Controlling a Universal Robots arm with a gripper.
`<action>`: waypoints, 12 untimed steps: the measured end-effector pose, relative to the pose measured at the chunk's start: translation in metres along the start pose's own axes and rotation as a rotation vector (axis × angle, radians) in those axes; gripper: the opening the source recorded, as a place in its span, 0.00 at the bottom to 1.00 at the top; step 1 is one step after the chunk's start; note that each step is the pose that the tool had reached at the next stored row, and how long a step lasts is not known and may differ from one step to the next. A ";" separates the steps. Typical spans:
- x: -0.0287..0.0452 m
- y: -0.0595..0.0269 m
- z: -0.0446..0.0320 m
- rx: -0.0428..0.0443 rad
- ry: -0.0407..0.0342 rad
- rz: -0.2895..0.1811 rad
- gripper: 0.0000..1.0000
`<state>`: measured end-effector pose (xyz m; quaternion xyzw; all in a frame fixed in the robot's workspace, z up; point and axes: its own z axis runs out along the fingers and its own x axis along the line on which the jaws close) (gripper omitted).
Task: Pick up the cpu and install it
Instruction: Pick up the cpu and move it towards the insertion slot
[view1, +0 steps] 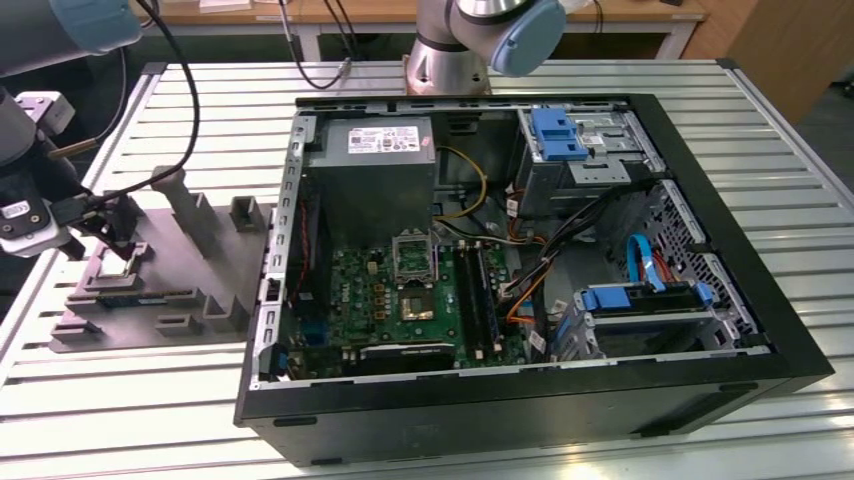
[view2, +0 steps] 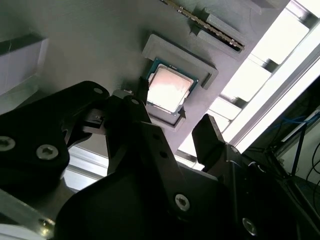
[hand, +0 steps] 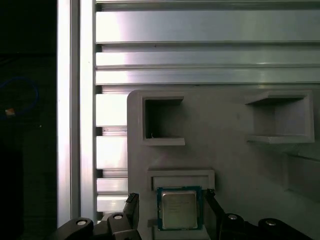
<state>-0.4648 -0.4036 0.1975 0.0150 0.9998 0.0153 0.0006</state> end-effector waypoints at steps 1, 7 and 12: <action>-0.0001 -0.0002 0.0002 -0.0001 -0.0002 0.000 0.62; -0.0015 -0.0033 0.0036 0.0000 0.0000 0.000 0.62; -0.0048 -0.0037 0.0088 0.0000 0.0000 0.000 0.62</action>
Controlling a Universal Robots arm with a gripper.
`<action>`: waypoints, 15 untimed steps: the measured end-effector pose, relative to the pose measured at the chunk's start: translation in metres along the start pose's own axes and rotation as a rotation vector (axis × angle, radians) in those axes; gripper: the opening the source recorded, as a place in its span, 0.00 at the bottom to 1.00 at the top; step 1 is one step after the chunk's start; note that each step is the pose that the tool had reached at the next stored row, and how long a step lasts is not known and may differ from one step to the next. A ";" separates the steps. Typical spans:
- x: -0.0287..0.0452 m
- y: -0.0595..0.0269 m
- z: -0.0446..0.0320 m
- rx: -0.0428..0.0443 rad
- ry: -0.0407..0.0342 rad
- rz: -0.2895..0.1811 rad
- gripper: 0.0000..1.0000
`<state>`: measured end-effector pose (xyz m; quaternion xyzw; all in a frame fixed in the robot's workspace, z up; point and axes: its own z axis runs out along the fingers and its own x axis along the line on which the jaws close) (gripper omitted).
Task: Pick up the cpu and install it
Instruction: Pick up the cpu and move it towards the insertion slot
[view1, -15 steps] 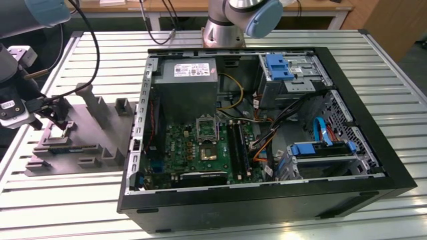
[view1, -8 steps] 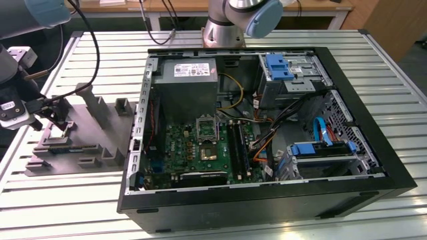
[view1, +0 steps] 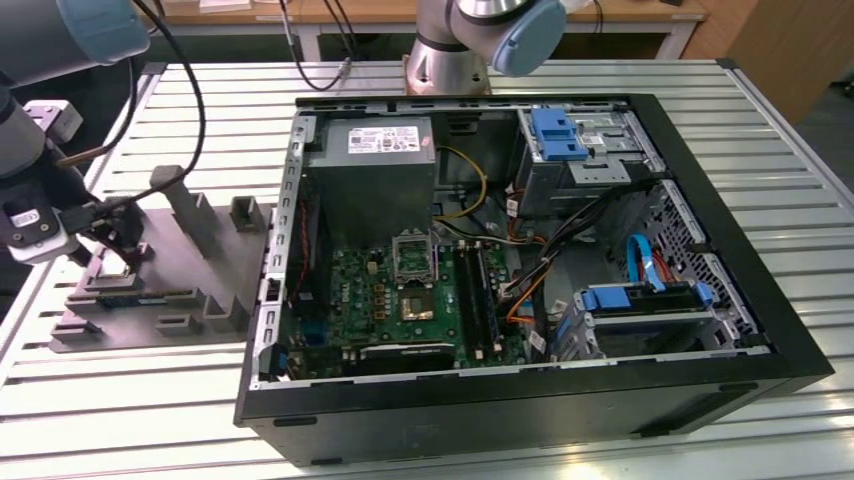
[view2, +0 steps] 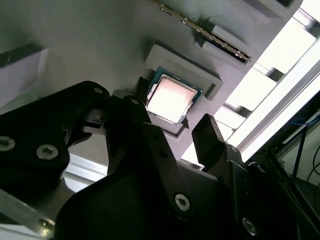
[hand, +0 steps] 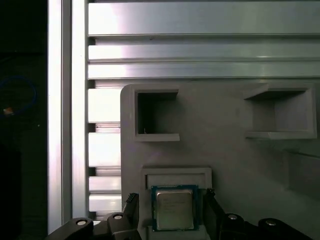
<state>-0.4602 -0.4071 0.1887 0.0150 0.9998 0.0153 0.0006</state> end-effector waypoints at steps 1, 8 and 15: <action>0.0000 0.0000 0.0010 0.0000 0.0000 0.000 0.62; -0.0001 -0.0016 0.0061 0.0000 0.0001 -0.006 0.62; -0.0002 -0.0019 0.0078 0.0000 0.0002 -0.007 0.62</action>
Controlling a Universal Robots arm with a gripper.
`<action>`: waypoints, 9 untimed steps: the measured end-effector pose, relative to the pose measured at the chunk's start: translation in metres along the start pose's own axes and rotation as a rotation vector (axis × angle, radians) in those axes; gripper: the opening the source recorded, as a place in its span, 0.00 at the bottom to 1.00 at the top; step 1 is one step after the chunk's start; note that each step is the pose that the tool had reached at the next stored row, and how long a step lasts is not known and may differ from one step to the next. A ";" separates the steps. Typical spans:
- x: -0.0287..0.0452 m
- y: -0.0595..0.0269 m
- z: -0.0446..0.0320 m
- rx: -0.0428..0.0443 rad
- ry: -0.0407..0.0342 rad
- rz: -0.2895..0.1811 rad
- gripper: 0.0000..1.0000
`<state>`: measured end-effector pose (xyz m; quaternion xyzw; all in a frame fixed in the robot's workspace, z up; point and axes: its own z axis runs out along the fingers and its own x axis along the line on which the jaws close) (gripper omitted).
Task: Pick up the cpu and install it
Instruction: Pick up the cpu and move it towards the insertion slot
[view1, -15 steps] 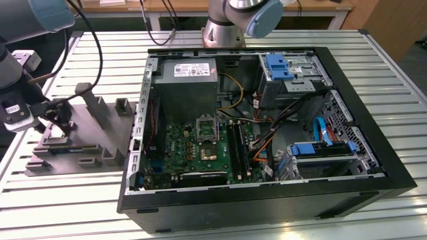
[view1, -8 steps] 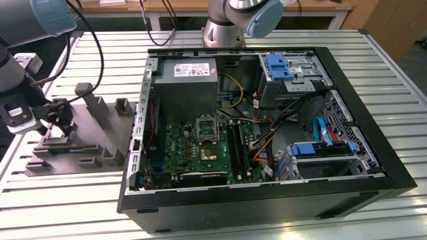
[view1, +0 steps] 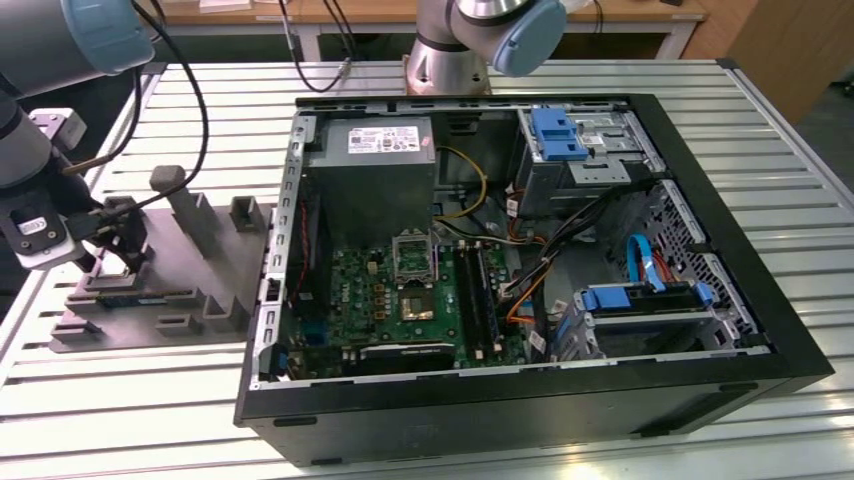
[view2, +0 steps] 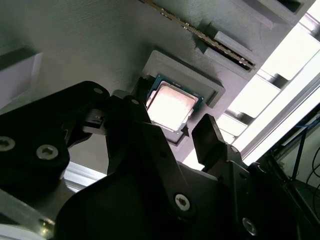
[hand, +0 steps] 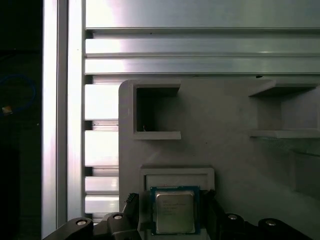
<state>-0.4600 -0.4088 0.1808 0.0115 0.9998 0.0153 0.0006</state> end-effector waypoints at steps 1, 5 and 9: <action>0.0000 0.0000 0.0000 0.0000 0.0001 0.000 0.62; -0.0006 0.0000 0.0003 -0.0001 -0.0002 0.000 0.62; -0.0006 0.0000 0.0006 0.0001 0.0002 0.000 0.62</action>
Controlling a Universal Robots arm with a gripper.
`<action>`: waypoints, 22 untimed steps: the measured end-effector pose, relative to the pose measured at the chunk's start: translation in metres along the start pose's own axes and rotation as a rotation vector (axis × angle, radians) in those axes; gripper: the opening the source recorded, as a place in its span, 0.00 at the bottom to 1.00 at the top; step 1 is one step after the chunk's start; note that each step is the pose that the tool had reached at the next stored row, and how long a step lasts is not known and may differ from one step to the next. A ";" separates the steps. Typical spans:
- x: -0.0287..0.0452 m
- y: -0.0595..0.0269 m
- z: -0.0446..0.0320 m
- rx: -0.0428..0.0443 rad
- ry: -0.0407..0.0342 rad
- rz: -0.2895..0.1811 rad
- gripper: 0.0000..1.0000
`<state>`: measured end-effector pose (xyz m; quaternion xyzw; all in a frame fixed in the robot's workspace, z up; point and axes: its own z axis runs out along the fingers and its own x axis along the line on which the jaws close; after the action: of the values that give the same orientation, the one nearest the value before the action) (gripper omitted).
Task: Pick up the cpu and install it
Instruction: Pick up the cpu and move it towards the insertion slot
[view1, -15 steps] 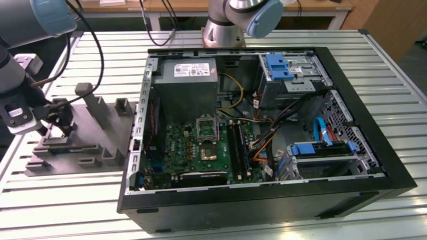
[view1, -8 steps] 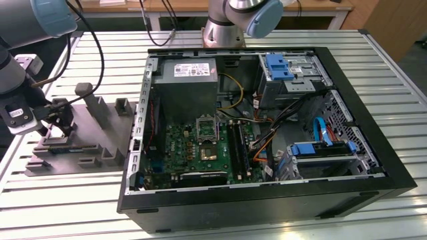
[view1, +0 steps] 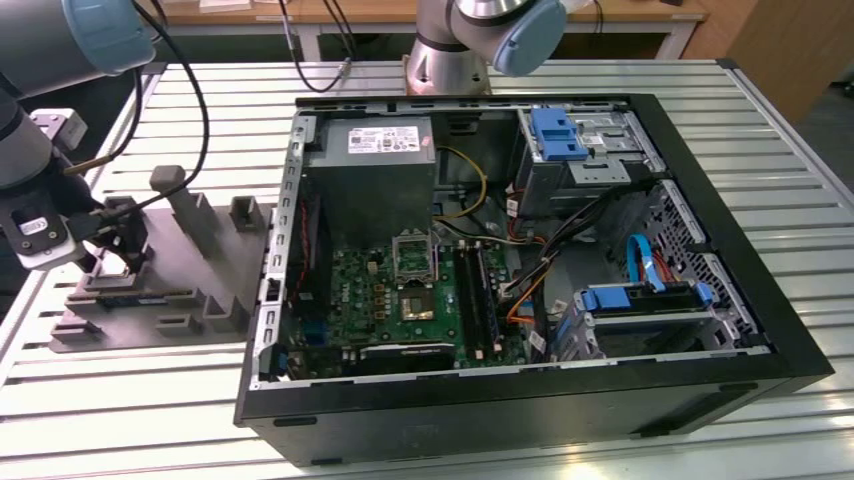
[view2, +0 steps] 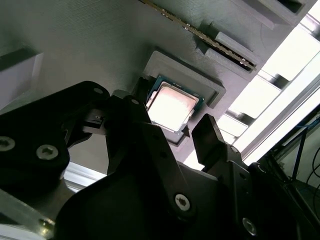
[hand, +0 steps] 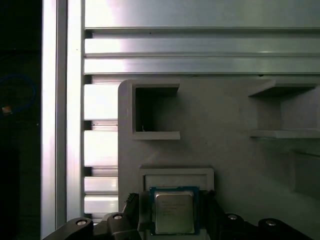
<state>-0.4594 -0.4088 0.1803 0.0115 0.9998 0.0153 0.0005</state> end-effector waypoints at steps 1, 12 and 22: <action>0.0000 0.0000 0.0003 -0.0001 -0.0001 0.000 0.62; 0.0000 -0.0001 0.0012 0.0002 -0.0001 0.000 0.53; 0.0000 0.0000 -0.0005 0.0001 -0.0003 0.000 0.53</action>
<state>-0.4594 -0.4088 0.1807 0.0115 0.9998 0.0152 0.0006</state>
